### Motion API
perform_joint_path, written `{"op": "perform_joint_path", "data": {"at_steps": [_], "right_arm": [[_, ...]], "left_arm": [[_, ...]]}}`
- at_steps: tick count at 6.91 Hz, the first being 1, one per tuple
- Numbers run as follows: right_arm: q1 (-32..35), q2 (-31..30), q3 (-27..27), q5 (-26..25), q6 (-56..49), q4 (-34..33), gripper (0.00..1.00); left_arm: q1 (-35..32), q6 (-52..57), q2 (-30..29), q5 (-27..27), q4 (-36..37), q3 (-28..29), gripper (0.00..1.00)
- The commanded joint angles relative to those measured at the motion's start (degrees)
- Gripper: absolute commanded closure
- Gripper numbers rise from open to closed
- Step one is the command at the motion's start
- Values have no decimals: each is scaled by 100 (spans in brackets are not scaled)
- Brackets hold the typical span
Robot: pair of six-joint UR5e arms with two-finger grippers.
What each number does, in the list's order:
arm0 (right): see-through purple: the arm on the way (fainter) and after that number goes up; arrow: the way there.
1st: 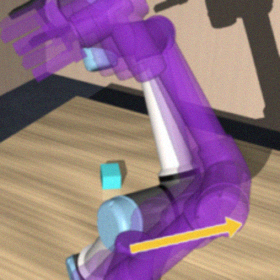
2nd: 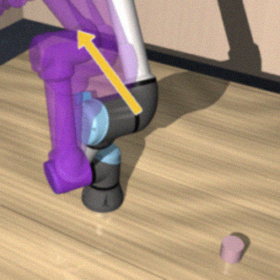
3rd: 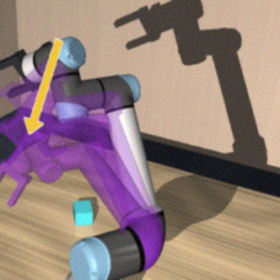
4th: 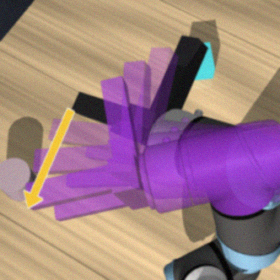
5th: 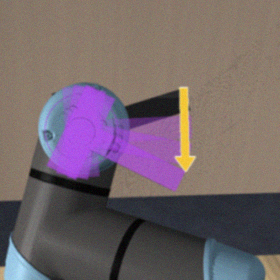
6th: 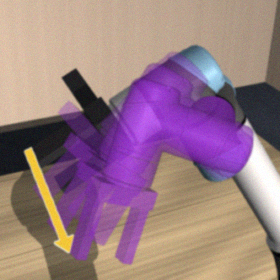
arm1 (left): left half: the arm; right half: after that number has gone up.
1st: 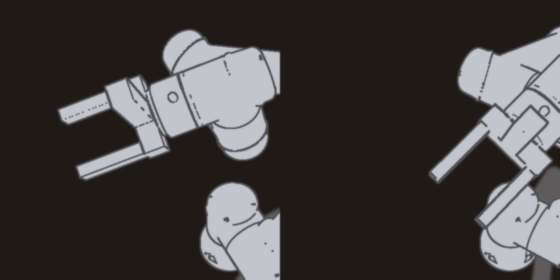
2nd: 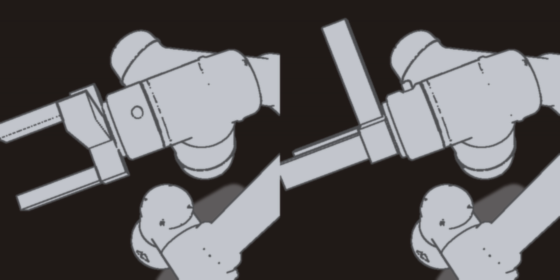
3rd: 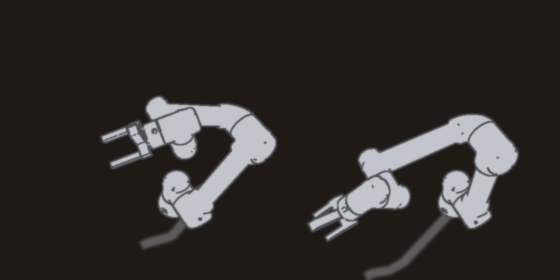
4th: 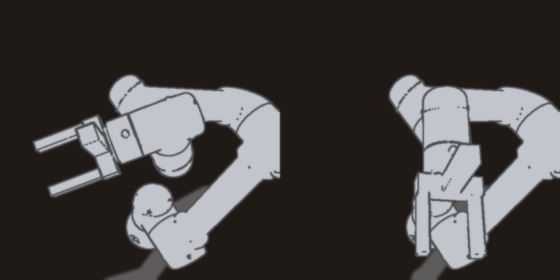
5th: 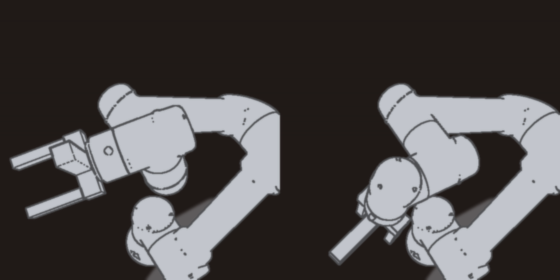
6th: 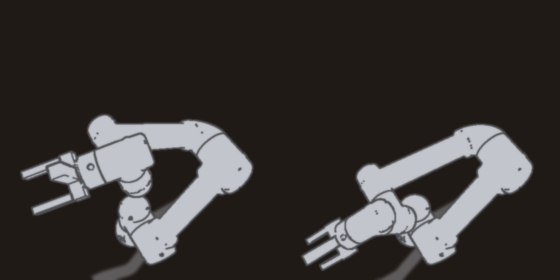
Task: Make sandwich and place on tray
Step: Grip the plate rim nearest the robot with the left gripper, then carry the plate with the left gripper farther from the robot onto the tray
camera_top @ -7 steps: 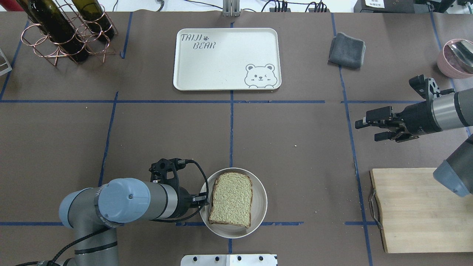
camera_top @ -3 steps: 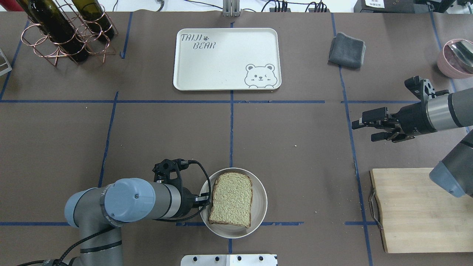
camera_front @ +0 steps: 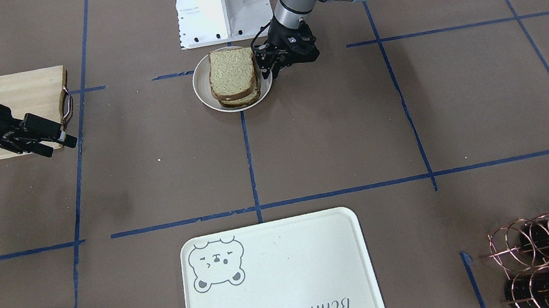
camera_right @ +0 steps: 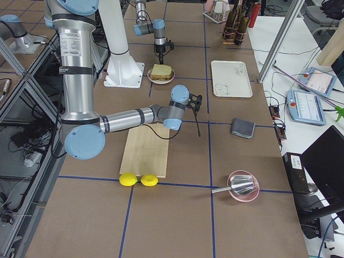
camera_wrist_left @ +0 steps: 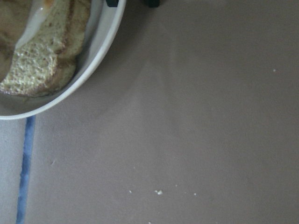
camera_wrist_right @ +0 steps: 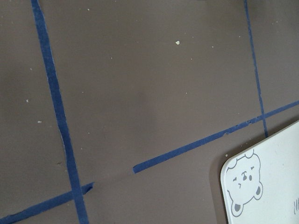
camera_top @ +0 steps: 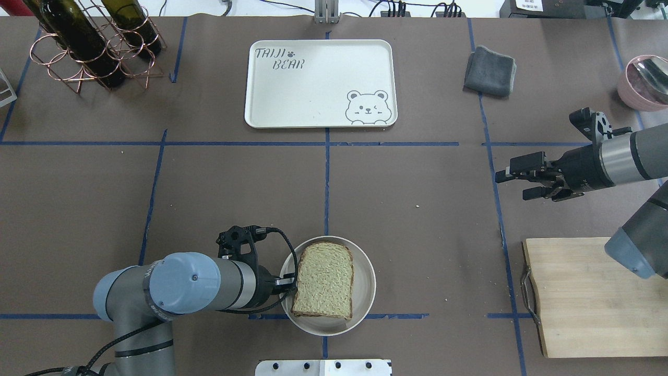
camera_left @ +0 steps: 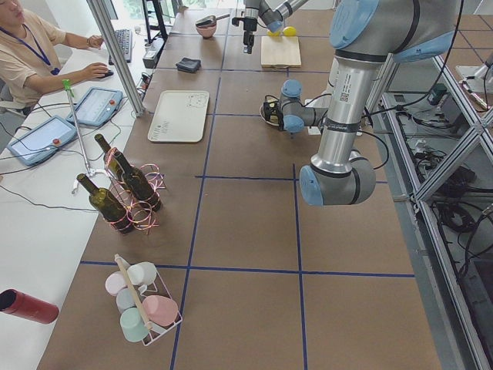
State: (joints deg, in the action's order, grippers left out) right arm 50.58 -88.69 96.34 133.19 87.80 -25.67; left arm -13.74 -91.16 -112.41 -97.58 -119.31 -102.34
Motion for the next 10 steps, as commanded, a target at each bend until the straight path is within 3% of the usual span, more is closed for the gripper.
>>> {"op": "perform_joint_path", "data": {"at_steps": [1,7,10], "right_arm": [[-13,1,-1,-4,0,0,0],[13,-270,-10,31,-166,174,0],[13,-614,-45,40,-176,562,0]], "left_arm": [[-6,-16,-113,-33,-65,-49,100],[-224,-1289,-219,-7,-1331,-23,100],[-1242,-1702,-1095,-25,-1305,1115,100]]}}
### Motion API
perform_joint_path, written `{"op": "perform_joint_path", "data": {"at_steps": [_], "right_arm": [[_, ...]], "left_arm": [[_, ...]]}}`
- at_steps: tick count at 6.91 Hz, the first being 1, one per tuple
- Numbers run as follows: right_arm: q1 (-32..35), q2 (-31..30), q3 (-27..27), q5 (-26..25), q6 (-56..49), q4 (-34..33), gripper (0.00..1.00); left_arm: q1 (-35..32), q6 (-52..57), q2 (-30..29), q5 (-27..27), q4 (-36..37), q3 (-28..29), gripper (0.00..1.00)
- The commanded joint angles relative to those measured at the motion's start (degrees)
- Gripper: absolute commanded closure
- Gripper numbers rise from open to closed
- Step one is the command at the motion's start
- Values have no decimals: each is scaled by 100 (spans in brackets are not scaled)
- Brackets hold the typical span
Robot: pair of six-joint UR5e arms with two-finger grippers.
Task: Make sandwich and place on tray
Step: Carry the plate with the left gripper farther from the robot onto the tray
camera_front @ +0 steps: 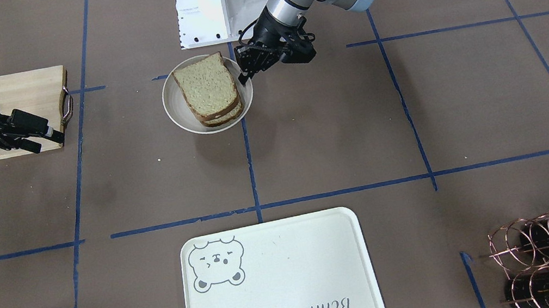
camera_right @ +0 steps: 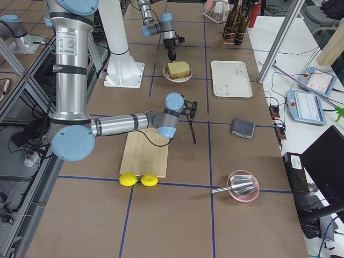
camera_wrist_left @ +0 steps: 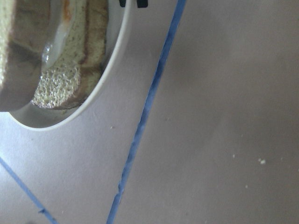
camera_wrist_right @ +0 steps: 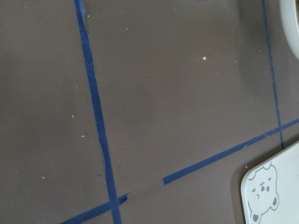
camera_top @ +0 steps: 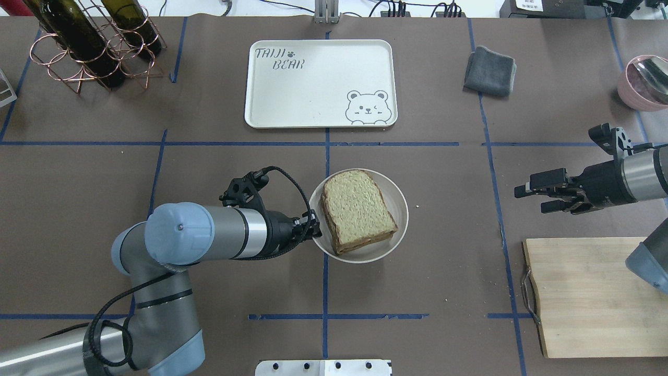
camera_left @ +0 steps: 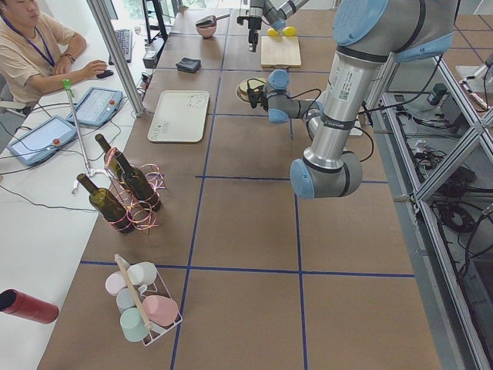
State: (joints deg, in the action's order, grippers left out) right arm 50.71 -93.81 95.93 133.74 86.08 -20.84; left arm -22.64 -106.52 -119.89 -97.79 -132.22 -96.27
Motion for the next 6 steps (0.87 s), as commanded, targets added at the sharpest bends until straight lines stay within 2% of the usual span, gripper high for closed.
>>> {"op": "perform_joint_path", "data": {"at_steps": [1,4,6], "right_arm": [[0,-198,-57,-32,-4,210,0],[0,-356,-119,-41,-100,290,0],[0,-532,-145,-41,-101,545,0]], "left_arm": [[-738,-698,-743,-12,-40,1200,100],[-1391,-1578,-1500,-21,-136,2696,100],[-1419,-1783,-2141,-4,-286,3699,100]]}}
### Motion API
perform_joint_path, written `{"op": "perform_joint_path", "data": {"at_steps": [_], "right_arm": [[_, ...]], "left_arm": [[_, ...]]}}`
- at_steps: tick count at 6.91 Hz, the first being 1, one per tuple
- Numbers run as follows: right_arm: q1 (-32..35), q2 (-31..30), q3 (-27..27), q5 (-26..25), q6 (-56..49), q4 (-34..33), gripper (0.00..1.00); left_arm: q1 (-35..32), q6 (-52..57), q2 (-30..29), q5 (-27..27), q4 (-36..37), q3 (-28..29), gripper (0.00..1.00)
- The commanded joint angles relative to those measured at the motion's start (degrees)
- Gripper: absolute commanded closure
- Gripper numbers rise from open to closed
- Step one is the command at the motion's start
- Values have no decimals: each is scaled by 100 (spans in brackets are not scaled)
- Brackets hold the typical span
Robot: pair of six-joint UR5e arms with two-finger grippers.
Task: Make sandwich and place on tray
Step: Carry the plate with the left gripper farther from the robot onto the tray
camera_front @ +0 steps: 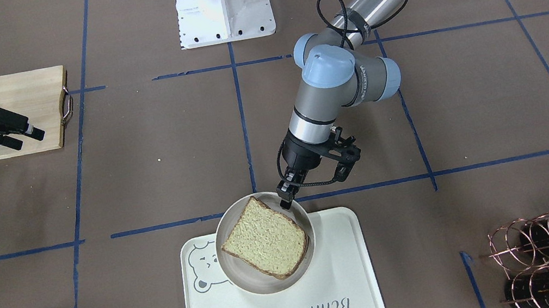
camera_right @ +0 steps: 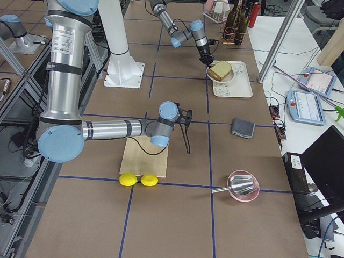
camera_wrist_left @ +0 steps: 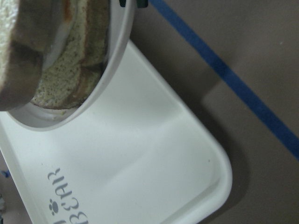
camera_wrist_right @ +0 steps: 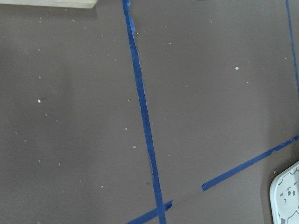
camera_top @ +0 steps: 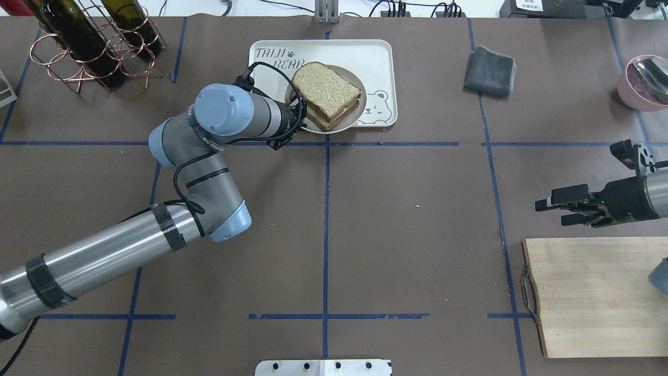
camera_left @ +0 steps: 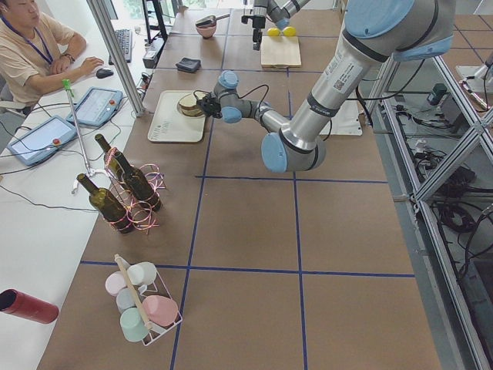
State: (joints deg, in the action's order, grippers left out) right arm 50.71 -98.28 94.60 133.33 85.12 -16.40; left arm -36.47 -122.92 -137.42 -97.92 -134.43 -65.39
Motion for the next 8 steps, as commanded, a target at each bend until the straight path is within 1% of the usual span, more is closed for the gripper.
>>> {"op": "perform_joint_path", "data": {"at_steps": [1,3,6,7,8], "right_arm": [[-9,-86,-38,0,-5,111,0],[-9,-86,-39,0,-5,111,0],[-9,-94,-39,0,-5,111,0],[-9,-94,-39,0,-5,111,0],[-9,-94,-47,0,-5,111,0]], "left_arm": [[-36,-153,-400,18,-231,737,100],[-44,-319,-574,45,-574,1219,100],[-105,-390,-619,141,-637,1301,100],[-132,-399,-637,176,-654,1309,91],[-141,-364,-628,177,-855,1310,66]]}}
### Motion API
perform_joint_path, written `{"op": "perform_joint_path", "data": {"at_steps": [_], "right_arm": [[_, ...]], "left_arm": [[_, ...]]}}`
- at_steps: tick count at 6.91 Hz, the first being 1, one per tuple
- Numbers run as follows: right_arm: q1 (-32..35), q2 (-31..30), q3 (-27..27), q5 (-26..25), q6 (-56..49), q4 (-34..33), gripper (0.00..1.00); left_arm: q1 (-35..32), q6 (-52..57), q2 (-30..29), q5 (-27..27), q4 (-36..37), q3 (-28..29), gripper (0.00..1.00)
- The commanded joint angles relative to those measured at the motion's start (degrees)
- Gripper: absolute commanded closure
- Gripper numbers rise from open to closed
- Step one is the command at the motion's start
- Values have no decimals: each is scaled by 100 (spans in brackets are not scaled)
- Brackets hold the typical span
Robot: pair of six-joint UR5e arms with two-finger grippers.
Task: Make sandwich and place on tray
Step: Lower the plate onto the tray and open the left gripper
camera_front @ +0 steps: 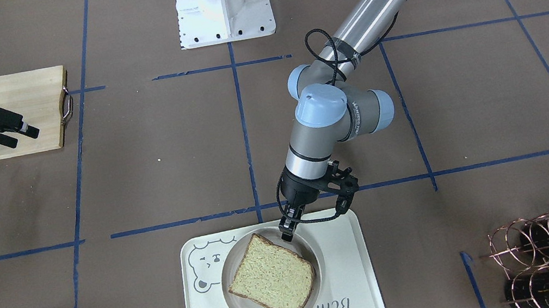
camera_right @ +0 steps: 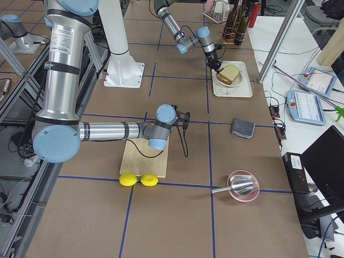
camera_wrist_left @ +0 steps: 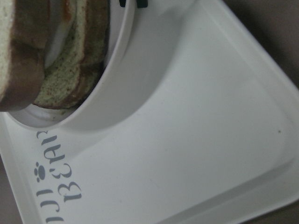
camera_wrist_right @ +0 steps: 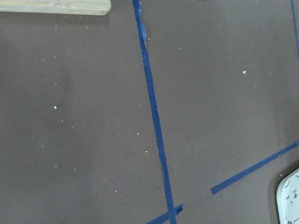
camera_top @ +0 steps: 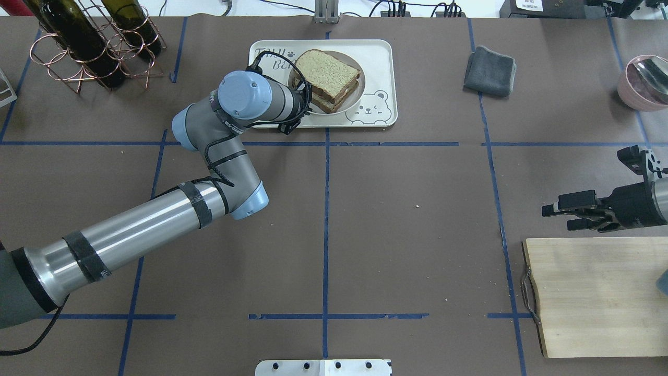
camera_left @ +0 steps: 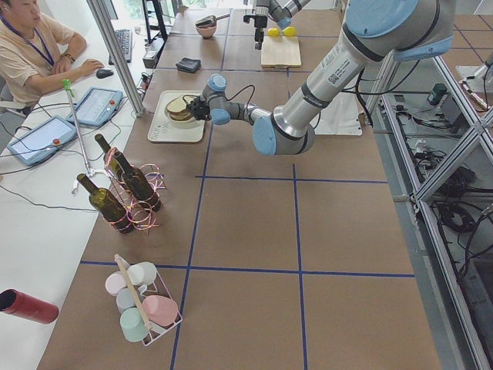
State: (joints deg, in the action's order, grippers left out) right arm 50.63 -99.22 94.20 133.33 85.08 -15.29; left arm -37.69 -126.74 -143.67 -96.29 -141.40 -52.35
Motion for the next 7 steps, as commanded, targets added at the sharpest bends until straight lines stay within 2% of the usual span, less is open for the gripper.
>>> {"op": "perform_joint_path", "data": {"at_steps": [1,3,4,6,7], "right_arm": [[0,8,-50,0,0,-1,0],[0,8,-86,0,-18,8,0],[0,8,-94,0,-18,8,0],[0,17,-94,9,-18,8,0],[0,35,-94,44,-18,8,0]], "left_arm": [[-10,52,-3,13,-177,5,65],[-45,350,23,4,-177,-47,68],[-71,439,102,4,-168,-326,70],[-63,806,1135,-57,-99,-1877,71],[-54,1070,1462,-214,-11,-2302,70]]}}
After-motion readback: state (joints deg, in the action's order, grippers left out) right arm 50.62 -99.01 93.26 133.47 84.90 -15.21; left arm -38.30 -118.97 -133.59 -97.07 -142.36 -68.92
